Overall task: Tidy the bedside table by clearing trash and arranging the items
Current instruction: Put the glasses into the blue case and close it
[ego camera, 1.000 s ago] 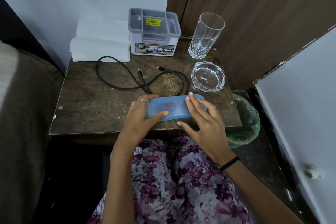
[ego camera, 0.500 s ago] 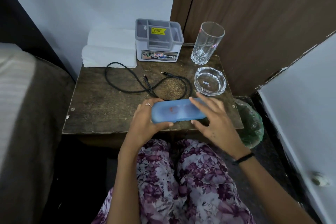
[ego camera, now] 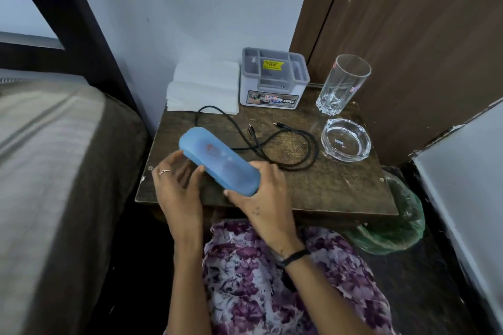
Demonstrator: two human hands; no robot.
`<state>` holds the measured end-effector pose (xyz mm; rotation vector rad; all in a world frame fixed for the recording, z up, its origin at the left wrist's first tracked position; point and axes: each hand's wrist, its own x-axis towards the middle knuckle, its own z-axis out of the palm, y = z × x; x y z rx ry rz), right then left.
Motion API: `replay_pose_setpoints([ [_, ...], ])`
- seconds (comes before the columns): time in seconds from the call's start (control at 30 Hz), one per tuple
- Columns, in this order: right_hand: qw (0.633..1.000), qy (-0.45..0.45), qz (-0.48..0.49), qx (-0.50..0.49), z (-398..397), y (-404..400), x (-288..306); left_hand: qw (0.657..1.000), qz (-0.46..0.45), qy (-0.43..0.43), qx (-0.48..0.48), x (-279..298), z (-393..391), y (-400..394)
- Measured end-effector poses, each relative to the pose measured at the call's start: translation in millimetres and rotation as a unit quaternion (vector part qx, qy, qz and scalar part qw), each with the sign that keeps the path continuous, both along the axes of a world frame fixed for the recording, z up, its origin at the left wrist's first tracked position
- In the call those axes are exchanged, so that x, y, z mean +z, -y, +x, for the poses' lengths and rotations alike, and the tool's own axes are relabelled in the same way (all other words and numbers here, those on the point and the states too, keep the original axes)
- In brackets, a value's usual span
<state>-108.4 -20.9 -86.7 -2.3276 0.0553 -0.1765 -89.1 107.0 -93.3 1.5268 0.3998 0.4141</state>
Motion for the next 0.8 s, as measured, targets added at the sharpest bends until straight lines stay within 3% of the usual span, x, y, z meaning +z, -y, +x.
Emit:
replay_pose_setpoints([
  [0.07,1.0,0.006,-0.001,-0.016,3.0,-27.2,0.8,0.998,0.041,-0.005,0.043,2.1,-0.4,-1.8],
  [0.2,0.998,-0.011,0.05,-0.038,9.6,-56.0,2.0,0.996,0.071,-0.033,0.037,2.4,0.5,-3.7],
  [0.5,0.982,-0.051,0.173,0.049,15.3,-65.0,-2.6,0.987,0.148,-0.064,0.014,4.1,12.3,-19.6],
  [0.67,0.981,-0.038,0.175,0.08,21.0,-66.3,-5.4,0.961,0.251,-0.088,-0.079,-1.2,17.5,-24.9],
  [0.8,0.978,-0.035,0.182,0.092,21.7,-65.7,-5.9,0.952,0.281,-0.095,-0.073,-1.4,16.6,-25.7],
])
